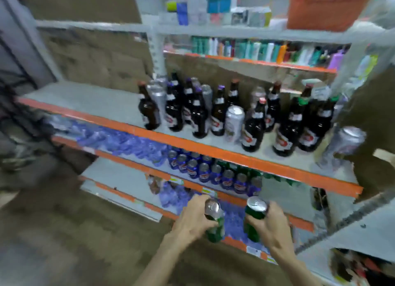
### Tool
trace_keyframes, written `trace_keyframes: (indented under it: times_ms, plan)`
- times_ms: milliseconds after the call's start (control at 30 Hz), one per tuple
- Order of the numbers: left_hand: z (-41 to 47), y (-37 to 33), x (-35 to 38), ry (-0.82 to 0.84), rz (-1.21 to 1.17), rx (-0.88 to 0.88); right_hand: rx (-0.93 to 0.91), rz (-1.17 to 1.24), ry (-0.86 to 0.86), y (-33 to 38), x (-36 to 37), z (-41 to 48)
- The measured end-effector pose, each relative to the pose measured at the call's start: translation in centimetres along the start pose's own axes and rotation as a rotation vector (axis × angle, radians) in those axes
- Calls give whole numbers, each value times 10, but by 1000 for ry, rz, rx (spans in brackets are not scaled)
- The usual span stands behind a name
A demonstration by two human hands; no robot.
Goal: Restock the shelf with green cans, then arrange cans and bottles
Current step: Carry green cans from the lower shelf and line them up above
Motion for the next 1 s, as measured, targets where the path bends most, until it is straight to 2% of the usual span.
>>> trace_keyframes:
  times_ms: [100,233,433,667,833,1000]
  plan:
    - [-39,22,-99,-157,45,-103,-171,12,116,96,39,-15]
    - [-88,72,-221,-399,30,-201,-429,9,182,233,98,-35]
    - [-167,176,-350,-620,91,-371,-586,-45,340,388,217,-104]
    - [-240,301,-481,-691,192,-465,-670,-44,501,505,364,-196]
    - [-216,355,-552,-684,227,-409,-719,-19,398,578,411,-196]
    - [-169,403,-604,-676,211,-340,-682,-121,343,632,466,-162]
Point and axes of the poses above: each hand's wrist, its own z-axis towards the middle knuckle, its own x-axis out of the palm, y = z × x, the point moved 2 cm from there along z, towards the middle knuckle, and after that the axes turned 2 degrees about x, right-handed, at the moved point
